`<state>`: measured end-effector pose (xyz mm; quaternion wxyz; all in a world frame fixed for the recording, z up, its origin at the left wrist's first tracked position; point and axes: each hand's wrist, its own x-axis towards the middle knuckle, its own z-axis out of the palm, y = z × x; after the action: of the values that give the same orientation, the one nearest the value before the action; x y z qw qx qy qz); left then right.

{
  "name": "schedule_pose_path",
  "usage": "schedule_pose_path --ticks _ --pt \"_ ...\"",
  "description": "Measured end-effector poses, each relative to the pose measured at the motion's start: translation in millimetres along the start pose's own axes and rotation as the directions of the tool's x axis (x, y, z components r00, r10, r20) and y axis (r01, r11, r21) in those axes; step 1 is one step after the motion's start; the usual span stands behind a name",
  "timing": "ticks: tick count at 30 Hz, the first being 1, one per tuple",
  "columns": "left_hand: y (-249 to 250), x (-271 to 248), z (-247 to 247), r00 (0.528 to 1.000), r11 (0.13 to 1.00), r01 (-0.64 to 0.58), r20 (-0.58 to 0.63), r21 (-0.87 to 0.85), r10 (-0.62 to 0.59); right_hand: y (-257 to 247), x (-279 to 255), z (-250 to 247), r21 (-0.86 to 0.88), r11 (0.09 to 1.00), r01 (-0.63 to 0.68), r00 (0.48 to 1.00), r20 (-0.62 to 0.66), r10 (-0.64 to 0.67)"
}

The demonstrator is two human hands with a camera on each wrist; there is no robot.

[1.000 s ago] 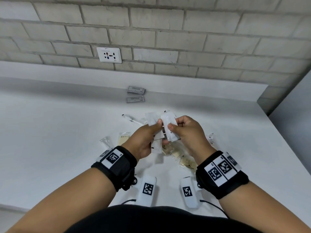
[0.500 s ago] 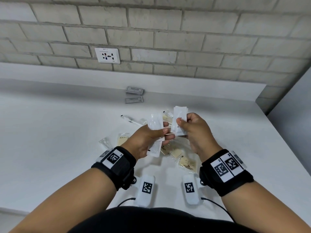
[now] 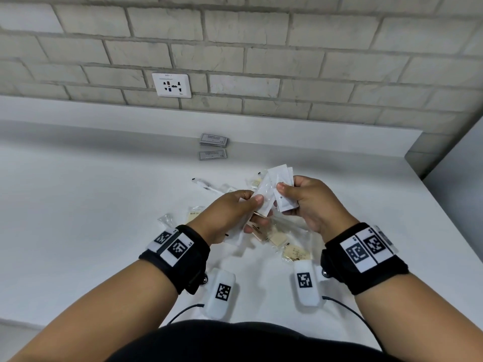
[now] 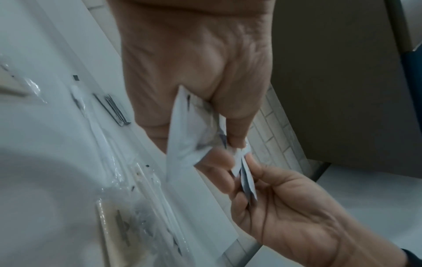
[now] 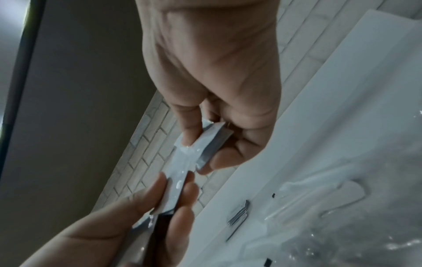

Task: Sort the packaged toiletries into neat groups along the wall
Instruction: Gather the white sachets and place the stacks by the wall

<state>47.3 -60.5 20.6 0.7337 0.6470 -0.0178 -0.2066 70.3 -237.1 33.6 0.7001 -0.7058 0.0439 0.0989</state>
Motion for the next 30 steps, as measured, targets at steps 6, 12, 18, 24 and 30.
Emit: schedule_pose_path --ticks 6,12,18,24,30 --pt "-1.5 6.2 2.2 0.982 0.987 -0.073 -0.184 -0.141 0.046 2.3 -3.3 6.0 0.037 0.999 -0.014 0.999 -0.031 0.015" --pt "-6.2 10.2 -4.1 0.948 0.992 -0.125 -0.297 -0.014 0.115 1.5 -5.9 1.0 -0.147 0.985 0.092 0.959 -0.252 -0.128" --pt "-1.3 6.3 10.9 0.993 0.981 -0.05 -0.119 -0.186 0.028 -0.4 -19.1 31.9 -0.279 0.937 0.212 0.96 -0.118 -0.252" --pt "0.2 7.8 2.0 0.982 0.986 -0.078 -0.18 -0.147 0.051 -4.9 -11.7 20.9 -0.414 0.879 0.237 0.906 -0.231 -0.354" --pt "0.7 6.2 12.6 0.994 0.99 -0.073 -0.092 -0.121 0.062 -8.9 -22.1 35.2 -0.427 0.85 0.309 0.9 -0.158 -0.407"
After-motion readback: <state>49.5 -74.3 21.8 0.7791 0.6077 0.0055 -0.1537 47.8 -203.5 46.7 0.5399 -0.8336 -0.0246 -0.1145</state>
